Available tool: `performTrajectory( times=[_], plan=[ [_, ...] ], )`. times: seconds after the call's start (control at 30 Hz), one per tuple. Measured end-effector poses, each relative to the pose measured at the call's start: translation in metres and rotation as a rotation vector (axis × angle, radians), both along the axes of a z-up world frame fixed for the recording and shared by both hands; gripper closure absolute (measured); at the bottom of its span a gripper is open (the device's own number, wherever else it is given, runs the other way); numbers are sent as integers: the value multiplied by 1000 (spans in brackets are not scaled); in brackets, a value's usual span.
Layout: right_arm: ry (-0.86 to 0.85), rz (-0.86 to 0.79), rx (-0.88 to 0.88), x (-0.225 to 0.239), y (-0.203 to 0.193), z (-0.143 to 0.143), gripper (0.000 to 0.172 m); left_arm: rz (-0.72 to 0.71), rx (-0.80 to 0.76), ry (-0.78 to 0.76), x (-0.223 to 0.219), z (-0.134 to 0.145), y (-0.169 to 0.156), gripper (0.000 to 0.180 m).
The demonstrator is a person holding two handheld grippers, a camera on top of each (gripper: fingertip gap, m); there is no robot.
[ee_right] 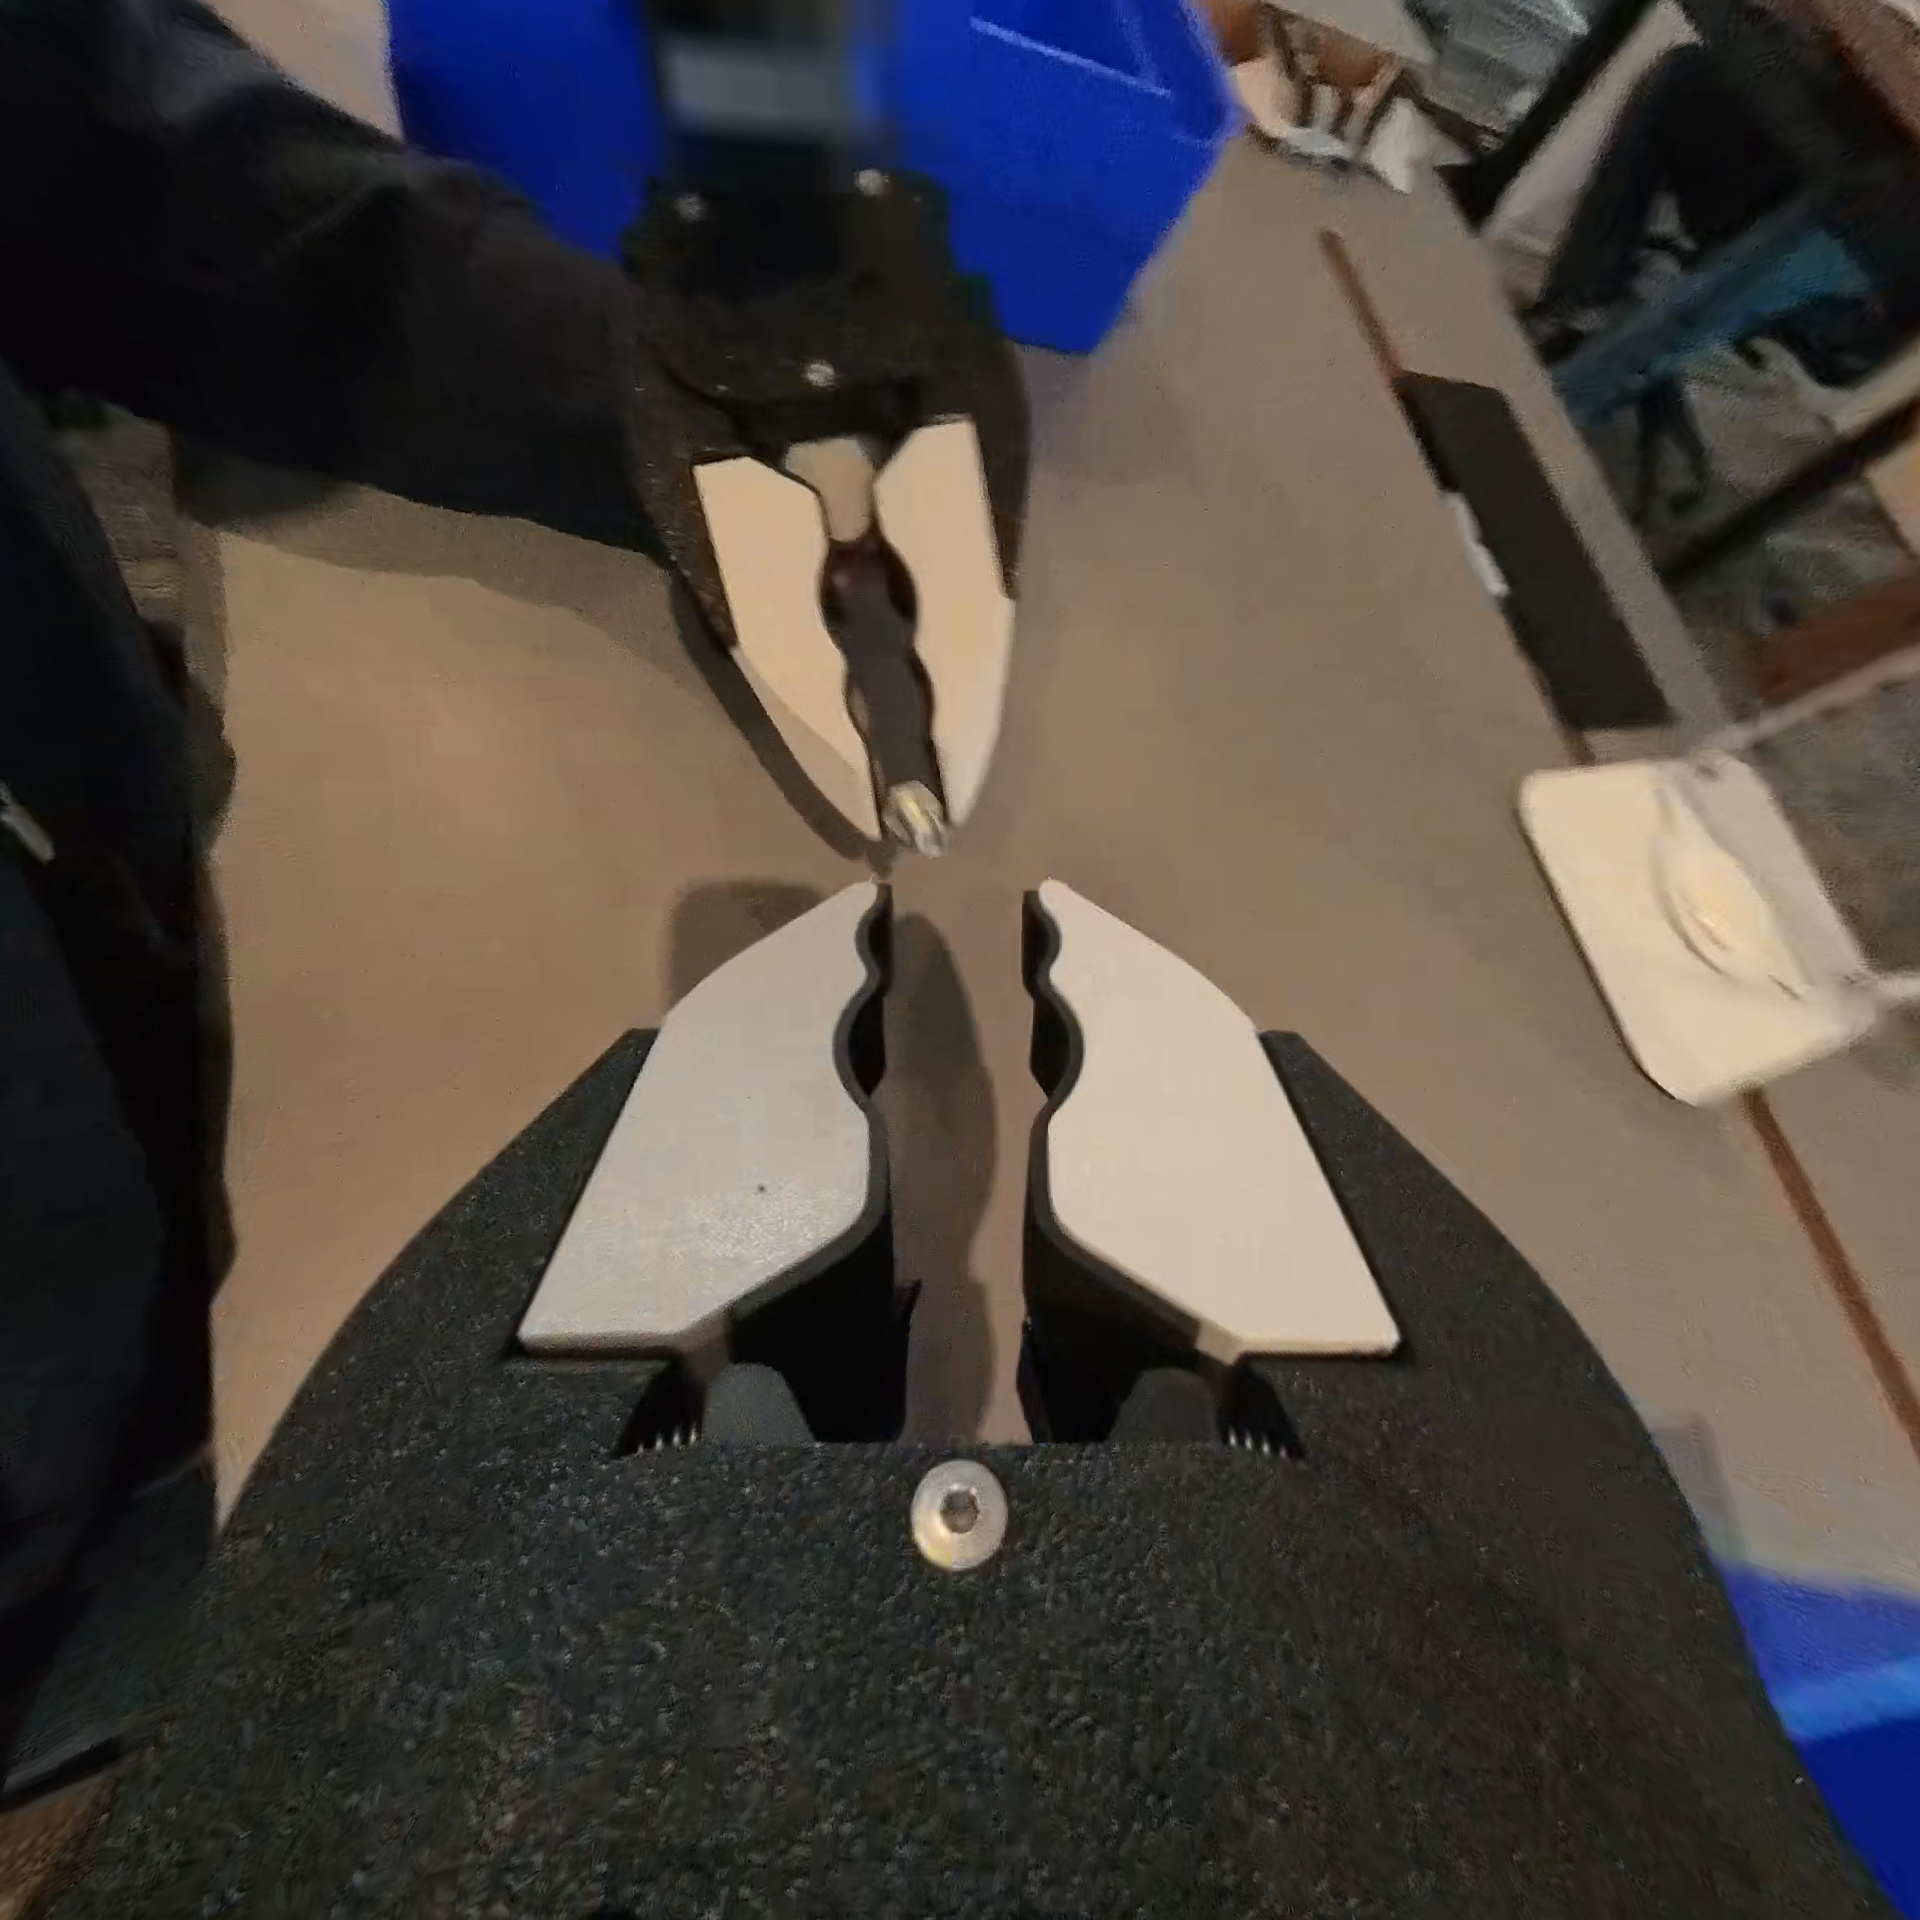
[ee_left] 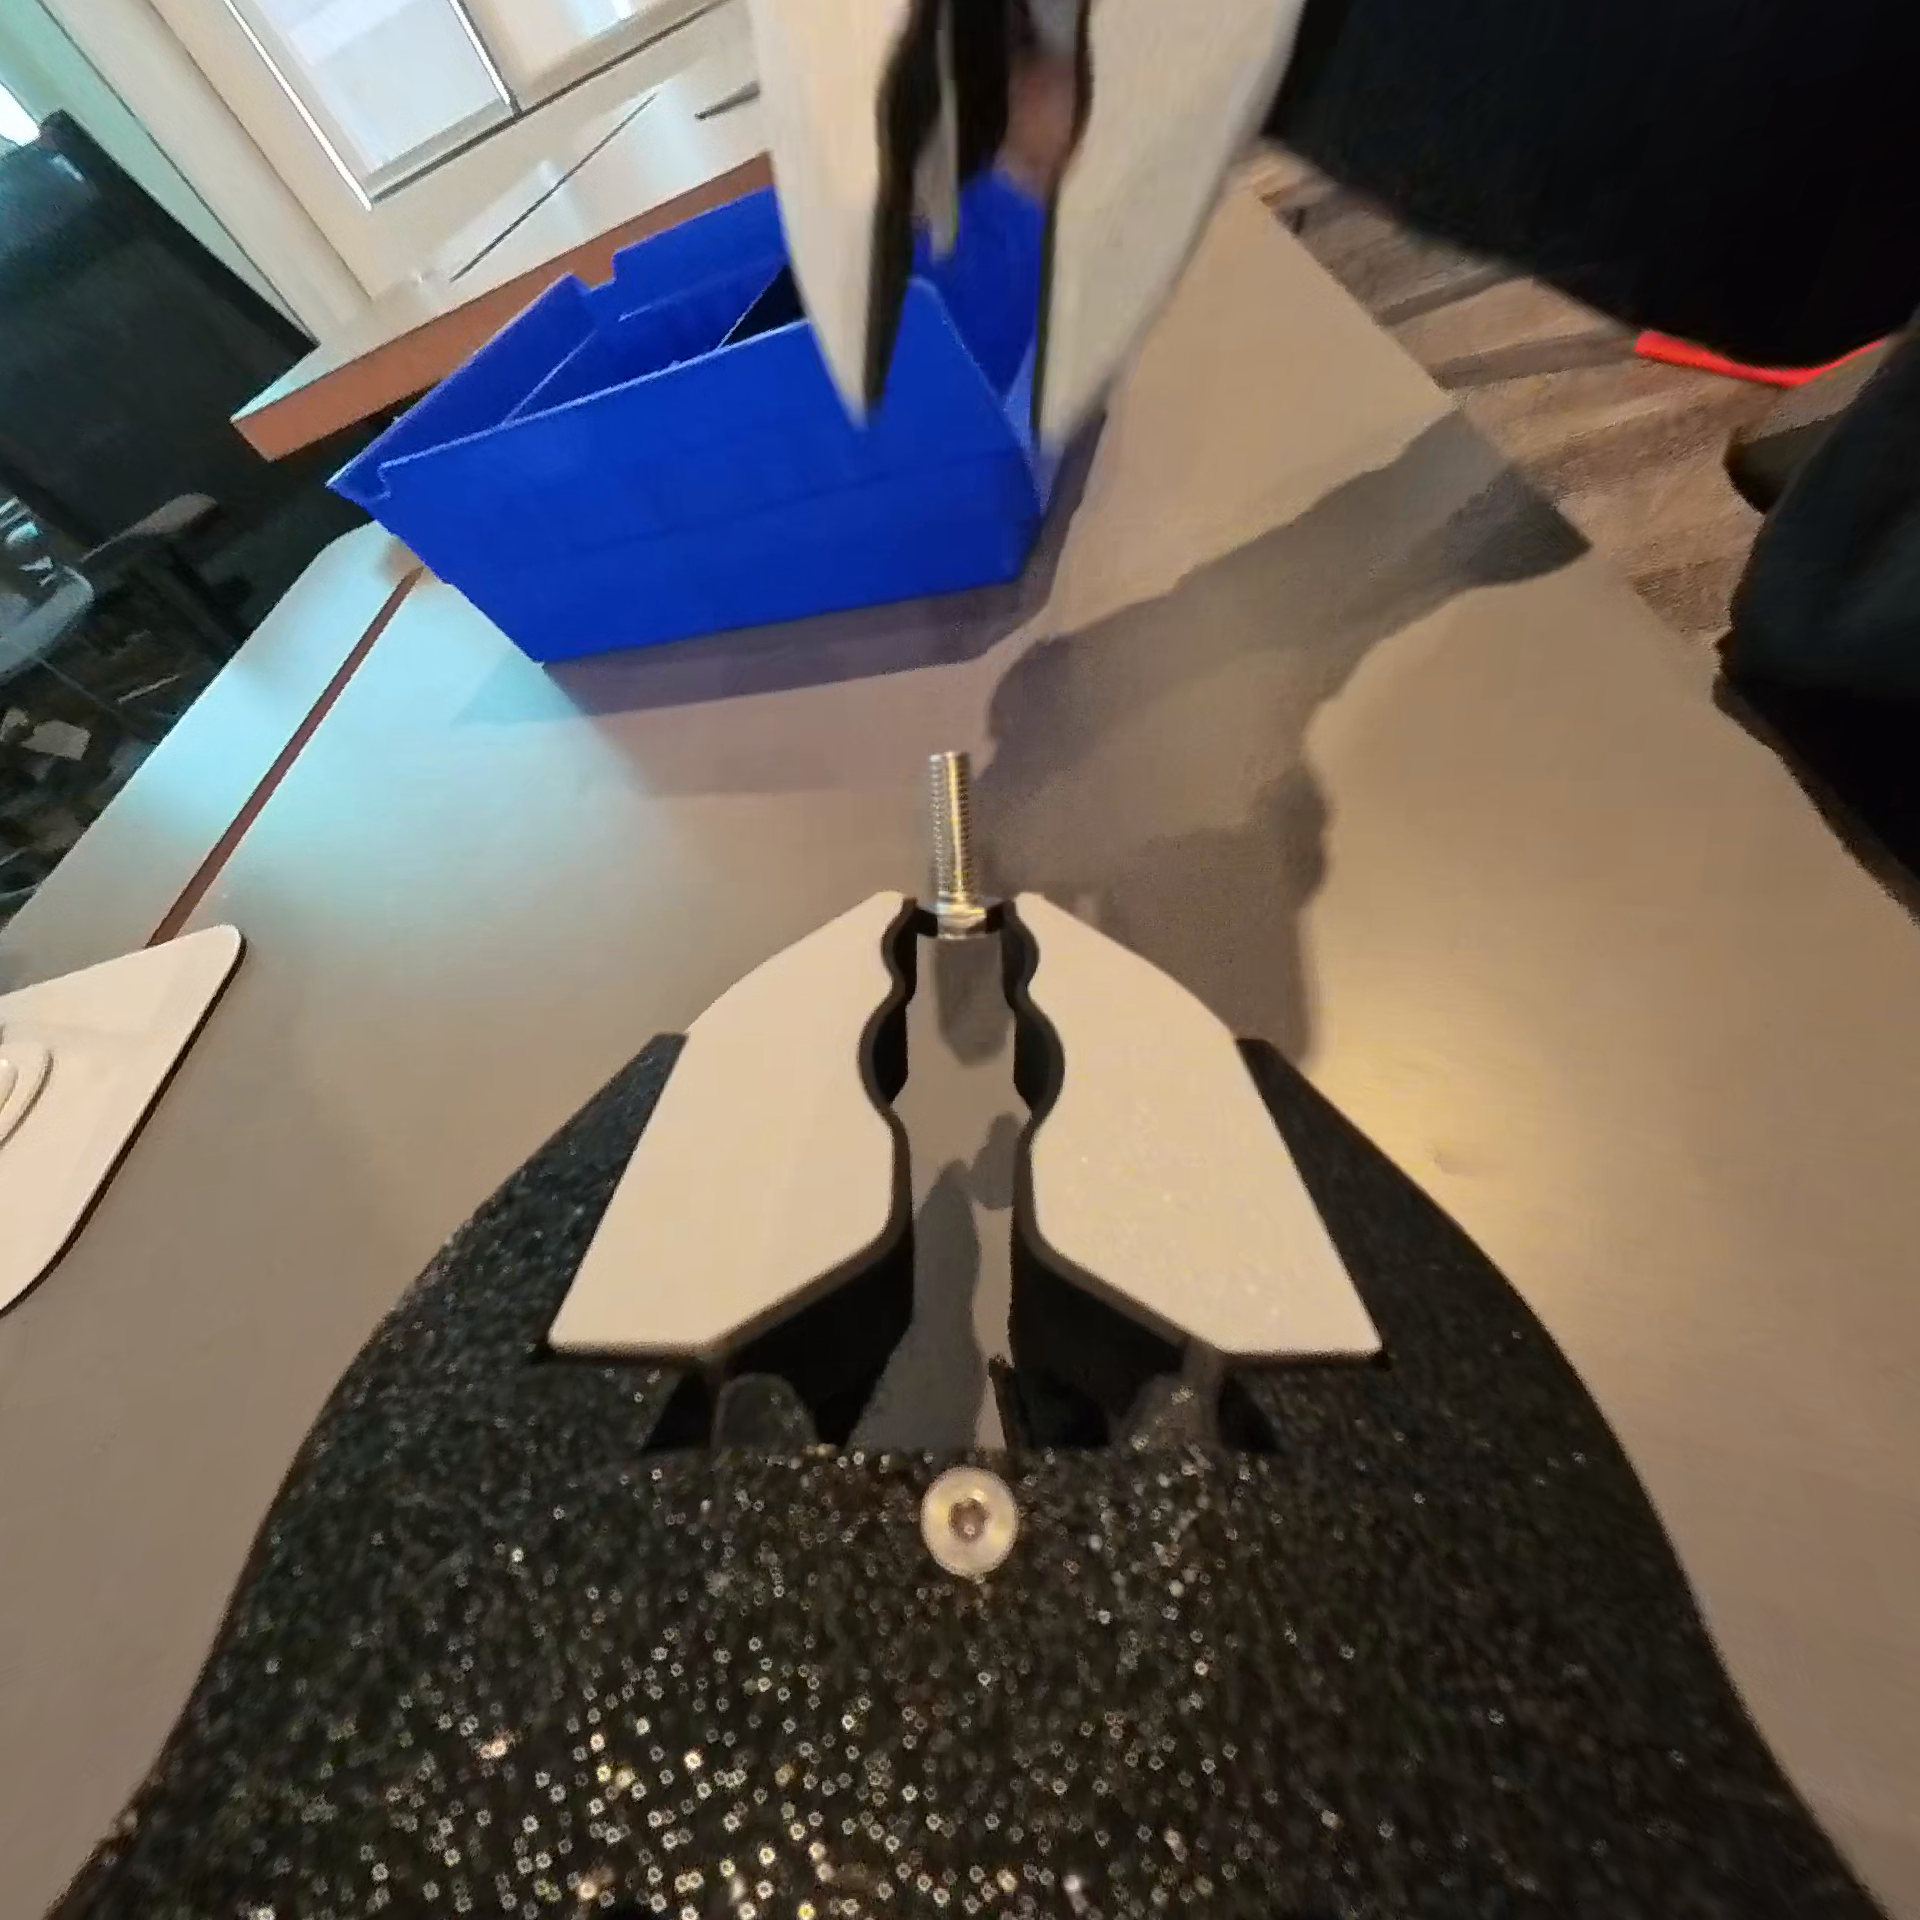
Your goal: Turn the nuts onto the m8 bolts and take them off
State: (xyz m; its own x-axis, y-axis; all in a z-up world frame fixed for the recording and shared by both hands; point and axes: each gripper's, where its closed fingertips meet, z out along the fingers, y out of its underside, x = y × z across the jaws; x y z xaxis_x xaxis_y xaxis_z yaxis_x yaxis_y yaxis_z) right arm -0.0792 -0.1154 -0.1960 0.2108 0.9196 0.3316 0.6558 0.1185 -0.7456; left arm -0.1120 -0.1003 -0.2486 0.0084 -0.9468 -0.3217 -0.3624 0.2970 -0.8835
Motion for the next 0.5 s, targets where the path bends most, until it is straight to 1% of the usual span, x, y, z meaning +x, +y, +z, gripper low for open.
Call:
performTrajectory(
  times=[0.07,0.13,0.27,0.33,0.37,0.5],
  plan=[
    [-7,58,-55,-21,-1,-20,150,-26,3,-11,1,2,-5,166],
    [-46,76,-78,-29,2,-34,150,-34,16,-11,2,3,-7,166],
    [-52,101,-86,-38,0,-39,155,-40,33,5,2,3,-10,166],
    [-99,86,-63,-36,4,-44,158,-47,36,-5,3,5,-11,166],
    [-117,87,-61,-35,4,-47,163,-49,37,-8,4,5,-12,166],
    [-131,82,-66,-34,5,-51,164,-47,47,8,5,2,-12,165]
  ],
)
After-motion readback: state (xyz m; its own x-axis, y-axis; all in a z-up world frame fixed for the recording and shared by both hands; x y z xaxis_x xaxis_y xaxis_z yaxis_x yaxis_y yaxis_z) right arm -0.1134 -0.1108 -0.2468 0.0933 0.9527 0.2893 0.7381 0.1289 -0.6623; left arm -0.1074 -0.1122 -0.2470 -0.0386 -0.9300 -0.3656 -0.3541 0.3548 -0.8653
